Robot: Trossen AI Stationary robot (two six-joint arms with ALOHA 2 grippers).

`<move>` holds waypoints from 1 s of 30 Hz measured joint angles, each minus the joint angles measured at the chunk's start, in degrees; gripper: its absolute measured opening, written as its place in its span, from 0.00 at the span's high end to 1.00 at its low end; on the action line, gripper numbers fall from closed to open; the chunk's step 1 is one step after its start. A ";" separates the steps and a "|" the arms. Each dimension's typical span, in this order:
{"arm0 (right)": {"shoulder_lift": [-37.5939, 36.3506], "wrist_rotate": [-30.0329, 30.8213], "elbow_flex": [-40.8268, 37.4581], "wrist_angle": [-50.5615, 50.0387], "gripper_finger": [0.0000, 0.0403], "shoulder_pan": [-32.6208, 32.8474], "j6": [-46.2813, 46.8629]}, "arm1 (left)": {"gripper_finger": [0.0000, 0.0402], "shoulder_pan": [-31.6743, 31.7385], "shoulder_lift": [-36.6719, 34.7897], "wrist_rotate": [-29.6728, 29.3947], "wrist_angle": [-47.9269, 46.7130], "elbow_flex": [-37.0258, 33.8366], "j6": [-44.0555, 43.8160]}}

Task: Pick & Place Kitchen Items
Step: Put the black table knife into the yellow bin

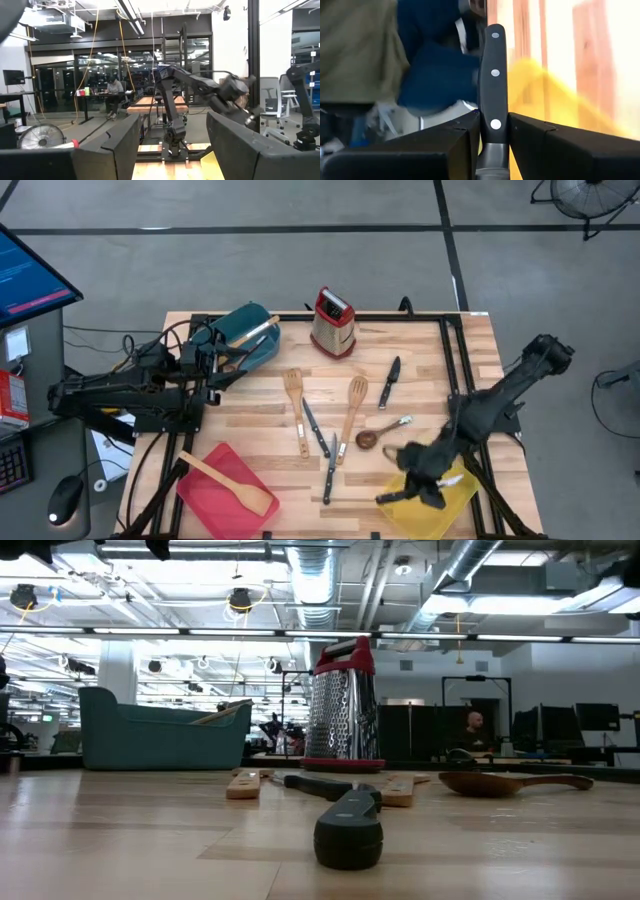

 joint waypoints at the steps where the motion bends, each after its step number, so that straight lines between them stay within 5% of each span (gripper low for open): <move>1: 1.34 -0.04 0.00 -0.08 0.78 0.99 0.09 | 0.47 0.00 0.00 0.01 0.00 0.00 0.00; 10: 7.57 0.32 -0.02 -1.49 0.78 7.15 1.62 | 0.47 0.00 0.00 -0.01 0.00 0.00 -0.02; 20: 3.09 12.41 -0.03 -7.06 0.78 7.53 1.29 | 0.47 0.00 0.00 -0.01 0.00 0.00 -0.02; 30: 8.51 13.50 -0.02 -7.87 0.78 11.30 0.59 | 0.47 0.00 0.00 -0.01 0.00 0.00 -0.02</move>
